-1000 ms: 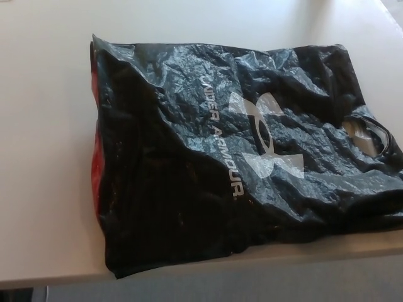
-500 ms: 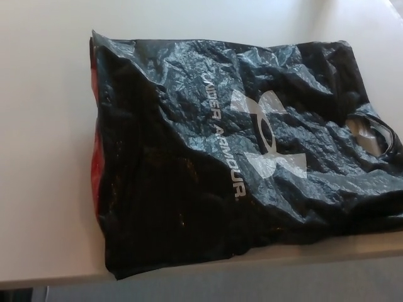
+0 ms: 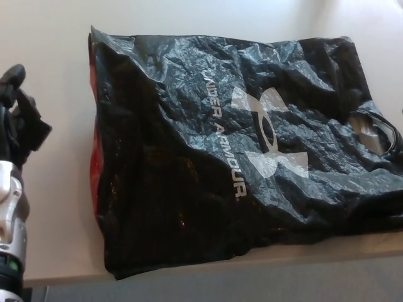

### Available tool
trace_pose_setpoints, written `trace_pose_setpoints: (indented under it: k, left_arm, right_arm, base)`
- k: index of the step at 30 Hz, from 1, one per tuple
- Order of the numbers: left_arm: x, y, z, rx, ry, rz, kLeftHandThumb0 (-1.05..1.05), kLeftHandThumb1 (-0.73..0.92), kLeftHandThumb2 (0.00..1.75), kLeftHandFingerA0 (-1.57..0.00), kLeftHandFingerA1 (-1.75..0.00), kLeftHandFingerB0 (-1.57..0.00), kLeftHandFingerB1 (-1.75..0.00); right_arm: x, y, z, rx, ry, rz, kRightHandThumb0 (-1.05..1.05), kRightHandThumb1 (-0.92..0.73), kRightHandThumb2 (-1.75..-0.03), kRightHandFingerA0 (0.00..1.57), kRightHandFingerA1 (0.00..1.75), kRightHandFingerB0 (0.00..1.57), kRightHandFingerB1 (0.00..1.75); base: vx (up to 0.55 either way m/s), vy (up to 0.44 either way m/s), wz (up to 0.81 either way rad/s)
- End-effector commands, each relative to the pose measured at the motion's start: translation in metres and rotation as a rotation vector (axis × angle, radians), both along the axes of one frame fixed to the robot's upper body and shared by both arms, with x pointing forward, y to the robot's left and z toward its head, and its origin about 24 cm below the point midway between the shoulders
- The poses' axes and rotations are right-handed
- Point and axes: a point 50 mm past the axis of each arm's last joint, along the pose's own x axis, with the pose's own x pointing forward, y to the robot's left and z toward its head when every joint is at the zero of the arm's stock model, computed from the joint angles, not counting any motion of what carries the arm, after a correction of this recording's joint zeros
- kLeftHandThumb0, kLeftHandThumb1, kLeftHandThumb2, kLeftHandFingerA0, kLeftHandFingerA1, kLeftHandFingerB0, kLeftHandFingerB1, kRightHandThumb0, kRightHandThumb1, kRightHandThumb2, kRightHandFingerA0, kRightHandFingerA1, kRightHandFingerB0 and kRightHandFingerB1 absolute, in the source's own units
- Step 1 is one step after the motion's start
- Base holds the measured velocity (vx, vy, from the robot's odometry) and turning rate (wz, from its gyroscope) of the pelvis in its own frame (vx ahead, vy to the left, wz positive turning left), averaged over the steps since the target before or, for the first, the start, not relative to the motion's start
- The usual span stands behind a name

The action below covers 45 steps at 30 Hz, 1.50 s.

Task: A plastic bag is kept in the middle of the desk and the robot uses both its hands to grab the bag from the left and right and brings its hands close together to compress the bag

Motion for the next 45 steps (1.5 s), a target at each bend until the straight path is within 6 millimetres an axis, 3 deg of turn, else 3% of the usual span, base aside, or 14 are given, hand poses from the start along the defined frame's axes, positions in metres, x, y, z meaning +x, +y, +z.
trace_pose_setpoints:
  k: [1, 8, 10, 11, 17, 18, 22, 23, 27, 33, 34, 35, 37, 45]
  left_arm:
    - [0.002, -0.008, -0.015, -0.017, 0.057, 0.017, -0.86, 0.92, 1.26, -0.02, -0.46, -0.08, -0.35]
    - [0.001, -0.028, -0.030, -0.095, 0.093, -0.004, -0.72, 0.82, 1.22, -0.02, -0.46, -0.07, -0.36]
    - [-0.001, -0.035, -0.036, -0.116, 0.096, -0.025, -0.84, 0.92, 0.88, -0.08, -0.39, -0.10, -0.25]
    - [-0.001, -0.038, -0.038, -0.114, 0.104, -0.032, -0.74, 0.82, 1.23, -0.02, -0.46, -0.08, -0.34]
    - [-0.006, -0.071, -0.055, -0.183, 0.120, -0.083, -0.72, 0.85, 1.23, -0.06, -0.47, -0.05, -0.35]
    - [-0.008, -0.078, -0.058, -0.197, 0.120, -0.096, -0.78, 0.92, 0.89, -0.09, -0.38, -0.08, -0.26]
    - [-0.013, -0.103, -0.071, -0.237, 0.157, -0.129, -0.80, 0.92, 0.91, -0.09, -0.39, -0.08, -0.27]
    - [-0.016, -0.113, -0.075, -0.262, 0.172, -0.143, -0.82, 0.92, 1.26, -0.01, -0.42, -0.14, -0.27]
    - [-0.020, -0.127, -0.081, -0.269, 0.195, -0.160, -0.77, 0.87, 1.23, -0.02, -0.42, -0.11, -0.29]
    - [-0.026, -0.160, -0.083, -0.284, 0.198, -0.200, -0.70, 0.86, 1.24, -0.01, -0.44, -0.07, -0.32]
    - [-0.025, -0.165, -0.081, -0.283, 0.189, -0.215, -0.77, 0.92, 1.25, -0.01, -0.43, -0.14, -0.30]
    - [-0.025, -0.168, -0.079, -0.285, 0.173, -0.231, -0.77, 0.92, 0.96, -0.07, -0.35, -0.07, -0.22]
    - [-0.023, -0.172, -0.074, -0.309, 0.151, -0.242, -0.76, 0.92, 0.95, -0.07, -0.35, -0.08, -0.23]
    - [-0.018, -0.185, -0.053, -0.319, 0.063, -0.219, -0.74, 0.90, 1.25, 0.00, -0.10, 0.00, -0.10]
  right_arm:
    - [-0.006, 0.003, -0.026, -0.003, 0.050, -0.057, -0.94, -0.82, -1.18, 0.00, 0.19, 0.00, 0.08]
    - [-0.011, 0.015, -0.046, 0.051, 0.080, -0.034, -0.91, -0.87, -1.18, 0.00, 0.13, 0.00, 0.12]
    - [-0.012, 0.020, -0.051, 0.090, 0.085, -0.024, -0.90, -0.87, -1.18, 0.00, 0.12, 0.00, 0.12]
    - [-0.013, 0.022, -0.053, 0.102, 0.086, -0.020, -0.90, -0.88, -1.18, 0.00, 0.12, 0.00, 0.12]
    - [-0.014, 0.043, -0.065, 0.127, 0.105, 0.011, -0.87, -0.88, -1.17, 0.00, 0.15, 0.00, 0.13]
    - [-0.014, 0.048, -0.067, 0.130, 0.099, 0.018, -0.84, -0.87, -1.16, 0.00, 0.18, 0.00, 0.15]
    - [-0.013, 0.072, -0.073, 0.147, 0.108, 0.058, -0.82, -0.88, -1.17, 0.02, 0.23, 0.01, 0.15]
    - [-0.013, 0.079, -0.075, 0.172, 0.116, 0.080, -0.88, -0.90, -1.19, 0.00, 0.15, 0.00, 0.10]
    - [-0.013, 0.094, -0.077, 0.215, 0.102, 0.112, -0.89, -0.89, -1.19, 0.00, 0.14, 0.00, 0.10]
    - [-0.013, 0.143, -0.070, 0.242, 0.075, 0.354, -0.88, -0.89, -1.23, 0.06, 0.31, 0.07, 0.15]
    - [-0.013, 0.151, -0.067, 0.227, 0.075, 0.418, -0.80, -0.92, -0.84, 0.06, 0.34, 0.02, 0.24]
    - [-0.013, 0.156, -0.065, 0.233, 0.065, 0.455, -0.77, -0.80, -1.14, 0.08, 0.42, 0.03, 0.26]
    - [-0.015, 0.165, -0.060, 0.255, 0.037, 0.502, -0.74, -0.76, -1.17, 0.01, 0.43, 0.05, 0.29]
    - [-0.023, 0.208, -0.027, 0.265, -0.114, 0.735, -0.87, -0.84, -1.21, 0.07, 0.34, 0.07, 0.15]
  base:
    - [0.00, 0.000, 0.00]
    - [0.00, 0.000, 0.00]
    - [0.00, 0.000, 0.00]
    - [0.00, 0.000, 0.00]
    - [0.00, 0.000, 0.00]
    - [0.00, 0.000, 0.00]
    - [0.00, 0.000, 0.00]
    - [0.00, 0.000, 0.00]
    - [0.00, 0.000, 0.00]
    - [0.00, 0.000, 0.00]
    - [0.00, 0.000, 0.00]
    - [0.00, 0.000, 0.00]
    - [0.00, 0.000, 0.04]
    - [0.00, 0.000, 0.00]
